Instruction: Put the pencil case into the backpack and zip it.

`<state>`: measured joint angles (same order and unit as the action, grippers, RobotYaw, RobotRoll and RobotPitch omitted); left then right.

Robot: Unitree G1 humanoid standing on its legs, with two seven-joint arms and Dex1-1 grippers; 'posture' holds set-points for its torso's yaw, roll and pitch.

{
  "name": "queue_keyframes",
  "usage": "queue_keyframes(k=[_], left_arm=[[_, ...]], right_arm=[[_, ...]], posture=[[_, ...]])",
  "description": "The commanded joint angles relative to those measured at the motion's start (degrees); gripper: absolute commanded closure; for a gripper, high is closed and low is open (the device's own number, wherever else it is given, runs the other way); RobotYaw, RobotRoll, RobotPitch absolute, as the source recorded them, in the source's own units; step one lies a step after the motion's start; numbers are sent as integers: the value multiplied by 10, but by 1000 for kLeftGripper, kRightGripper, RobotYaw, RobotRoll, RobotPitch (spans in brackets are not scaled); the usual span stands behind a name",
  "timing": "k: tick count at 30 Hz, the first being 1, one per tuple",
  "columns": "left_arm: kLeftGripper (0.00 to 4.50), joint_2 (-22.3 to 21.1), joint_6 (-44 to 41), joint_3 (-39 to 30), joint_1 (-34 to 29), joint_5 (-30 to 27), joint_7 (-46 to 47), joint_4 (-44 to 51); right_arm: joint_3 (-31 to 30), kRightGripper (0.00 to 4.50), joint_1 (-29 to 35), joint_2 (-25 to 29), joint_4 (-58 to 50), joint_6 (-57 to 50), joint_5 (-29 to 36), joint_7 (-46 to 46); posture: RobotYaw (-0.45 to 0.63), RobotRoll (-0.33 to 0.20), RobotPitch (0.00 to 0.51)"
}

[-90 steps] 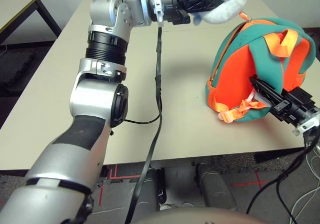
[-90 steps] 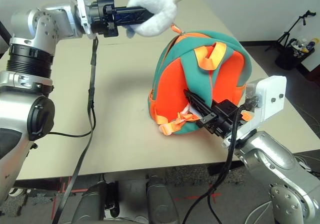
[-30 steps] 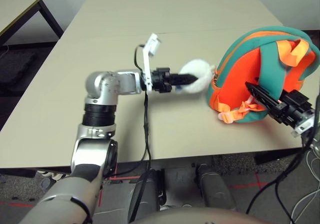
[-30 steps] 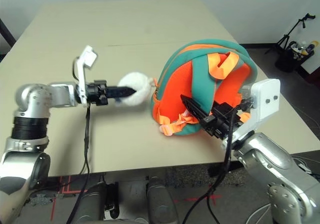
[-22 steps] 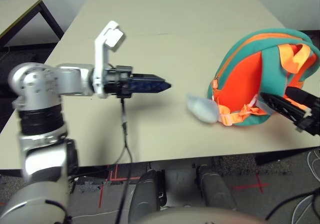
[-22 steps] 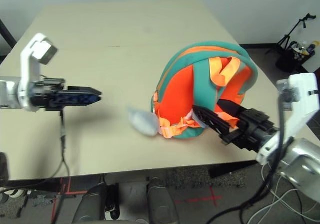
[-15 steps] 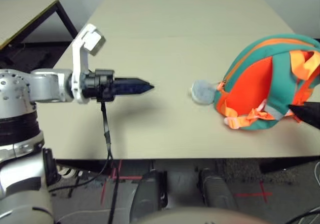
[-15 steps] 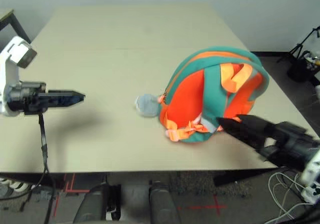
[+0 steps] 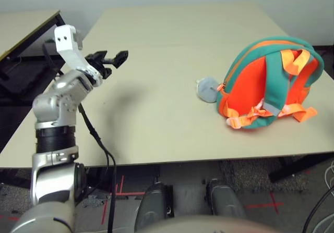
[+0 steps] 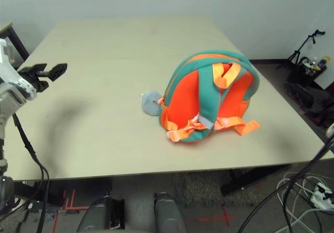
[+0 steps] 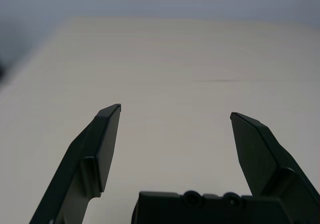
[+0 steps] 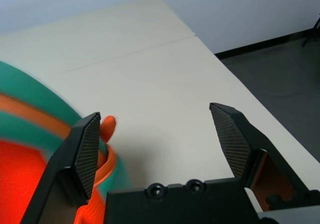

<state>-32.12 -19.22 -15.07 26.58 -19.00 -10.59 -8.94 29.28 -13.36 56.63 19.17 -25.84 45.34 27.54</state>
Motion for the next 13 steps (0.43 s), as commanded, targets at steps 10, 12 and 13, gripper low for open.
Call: queue_keyframes(k=[10,12,13], left_arm=[[0,41,172,-46,-110,108,91,-48],[0,52,176,-50,-119,104,92,-55],[0,55,177,-52,-120,103,93,-57]], right_arm=[[-56,27,-115,-71,186,146,-160,81],[-56,27,-127,-77,207,157,-171,88],[-56,27,-133,-78,213,158,-176,89]], posture=[[-71,0,69],[-59,0,69],[-55,0,68]])
